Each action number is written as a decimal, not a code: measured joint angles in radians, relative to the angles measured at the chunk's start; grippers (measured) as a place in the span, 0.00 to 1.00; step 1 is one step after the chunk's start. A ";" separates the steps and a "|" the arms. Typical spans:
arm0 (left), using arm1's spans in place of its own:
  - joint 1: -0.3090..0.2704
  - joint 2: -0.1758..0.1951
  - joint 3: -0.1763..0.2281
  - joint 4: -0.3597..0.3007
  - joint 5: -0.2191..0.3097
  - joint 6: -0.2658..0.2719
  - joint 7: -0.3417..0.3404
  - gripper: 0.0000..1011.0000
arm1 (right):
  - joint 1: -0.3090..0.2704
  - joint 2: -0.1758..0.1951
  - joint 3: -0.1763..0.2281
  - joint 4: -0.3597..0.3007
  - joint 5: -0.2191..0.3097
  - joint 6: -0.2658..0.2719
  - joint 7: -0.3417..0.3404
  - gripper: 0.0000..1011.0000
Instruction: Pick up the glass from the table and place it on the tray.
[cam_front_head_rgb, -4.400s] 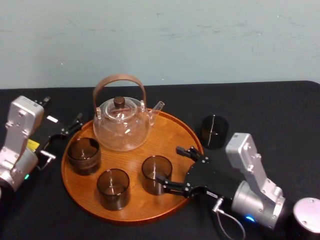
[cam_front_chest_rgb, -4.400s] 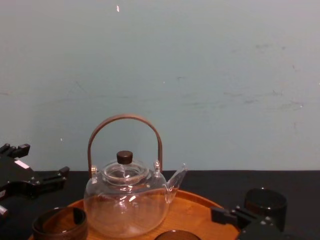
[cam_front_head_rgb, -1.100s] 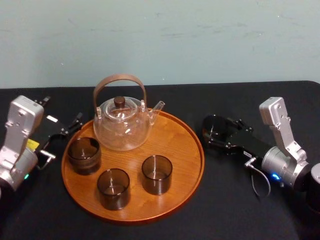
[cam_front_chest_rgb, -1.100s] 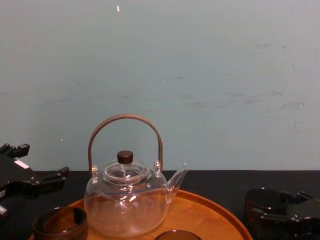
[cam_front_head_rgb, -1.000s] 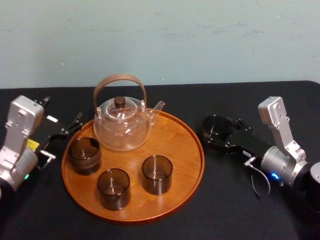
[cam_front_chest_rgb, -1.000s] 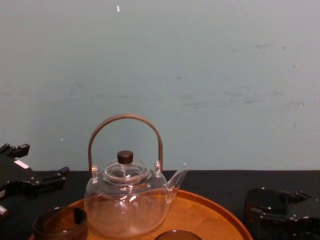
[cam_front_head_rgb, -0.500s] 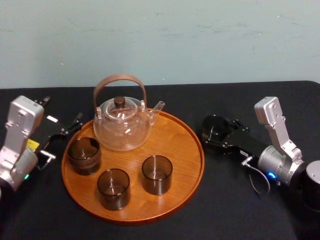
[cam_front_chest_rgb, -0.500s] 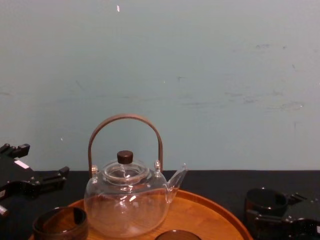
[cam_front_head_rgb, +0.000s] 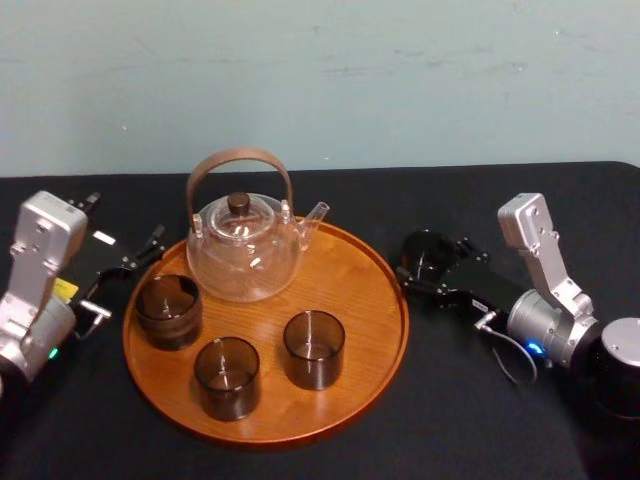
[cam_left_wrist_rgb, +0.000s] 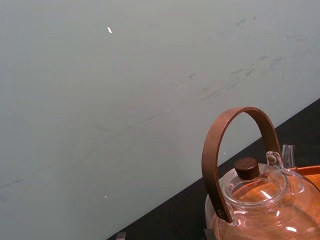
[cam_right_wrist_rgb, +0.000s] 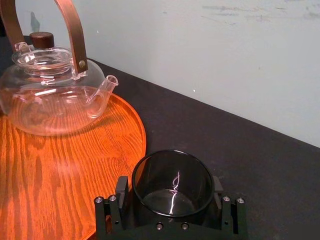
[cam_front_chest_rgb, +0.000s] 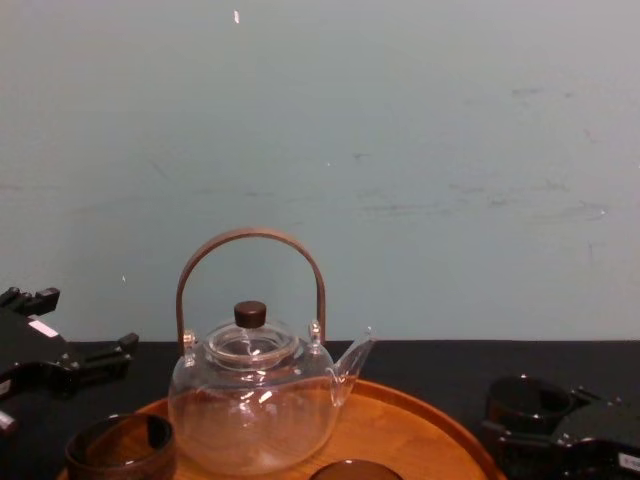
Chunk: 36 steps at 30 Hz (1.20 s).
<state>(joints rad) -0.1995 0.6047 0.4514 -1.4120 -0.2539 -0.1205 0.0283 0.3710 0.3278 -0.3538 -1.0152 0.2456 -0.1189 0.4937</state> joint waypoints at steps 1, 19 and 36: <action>0.000 0.000 0.000 0.000 0.000 0.000 0.000 0.99 | -0.002 0.003 0.001 -0.004 0.002 0.000 -0.001 0.90; 0.000 0.000 0.000 0.000 0.000 0.000 0.000 0.99 | -0.004 0.003 0.002 -0.006 0.003 0.002 -0.001 0.90; 0.000 0.000 0.000 0.000 0.000 0.000 0.000 0.99 | -0.004 0.003 0.002 -0.006 0.004 0.002 -0.001 0.90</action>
<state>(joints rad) -0.1995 0.6047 0.4514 -1.4120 -0.2539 -0.1205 0.0283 0.3672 0.3312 -0.3519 -1.0210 0.2492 -0.1172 0.4928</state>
